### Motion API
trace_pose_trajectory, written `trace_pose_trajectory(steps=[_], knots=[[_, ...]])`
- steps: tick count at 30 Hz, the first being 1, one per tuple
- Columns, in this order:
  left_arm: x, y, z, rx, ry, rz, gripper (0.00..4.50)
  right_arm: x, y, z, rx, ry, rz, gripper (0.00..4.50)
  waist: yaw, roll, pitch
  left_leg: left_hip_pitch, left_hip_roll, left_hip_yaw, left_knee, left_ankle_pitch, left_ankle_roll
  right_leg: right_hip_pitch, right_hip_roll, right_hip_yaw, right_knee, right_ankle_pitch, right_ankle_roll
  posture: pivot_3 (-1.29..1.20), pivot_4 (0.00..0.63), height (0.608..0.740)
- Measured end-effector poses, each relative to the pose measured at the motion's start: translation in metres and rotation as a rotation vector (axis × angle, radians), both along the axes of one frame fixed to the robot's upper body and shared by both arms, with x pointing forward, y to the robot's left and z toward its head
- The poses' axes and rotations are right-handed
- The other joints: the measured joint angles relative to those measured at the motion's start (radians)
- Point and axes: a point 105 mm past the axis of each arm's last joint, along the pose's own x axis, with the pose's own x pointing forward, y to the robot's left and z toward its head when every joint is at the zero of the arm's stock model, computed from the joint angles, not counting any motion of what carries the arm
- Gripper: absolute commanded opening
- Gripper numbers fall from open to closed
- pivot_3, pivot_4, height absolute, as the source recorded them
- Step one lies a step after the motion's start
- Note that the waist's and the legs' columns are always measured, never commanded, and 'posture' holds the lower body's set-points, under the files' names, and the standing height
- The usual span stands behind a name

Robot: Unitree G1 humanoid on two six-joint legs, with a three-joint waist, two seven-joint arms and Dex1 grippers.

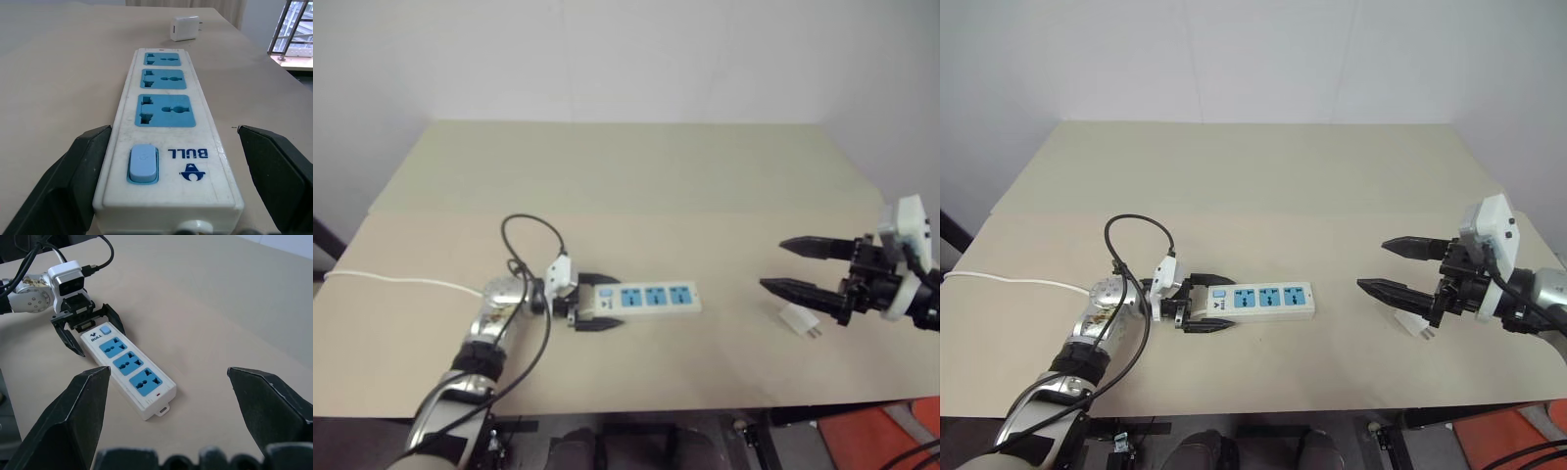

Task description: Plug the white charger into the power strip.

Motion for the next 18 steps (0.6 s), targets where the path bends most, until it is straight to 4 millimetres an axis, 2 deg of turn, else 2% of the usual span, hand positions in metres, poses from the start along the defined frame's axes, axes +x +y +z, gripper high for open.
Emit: trace_pose_trajectory(steps=[14,18], knots=[[-0.005,0.013,-0.004,0.027,-0.028,0.031,4.47,0.003,0.001,0.009,0.004,-0.025,0.005,4.50,-0.001,0.000,0.000,0.000,0.000,0.000,0.000,0.000,0.000,0.000,0.000,0.000,0.000,0.000,0.000,0.00,0.150,0.740],[-0.007,0.014,-0.005,0.022,-0.031,0.045,4.47,0.004,0.002,0.006,0.007,-0.010,0.009,4.50,0.000,0.000,0.000,0.000,0.000,0.000,0.000,0.000,0.000,0.000,0.000,0.000,0.000,0.000,0.000,0.00,0.150,0.740]])
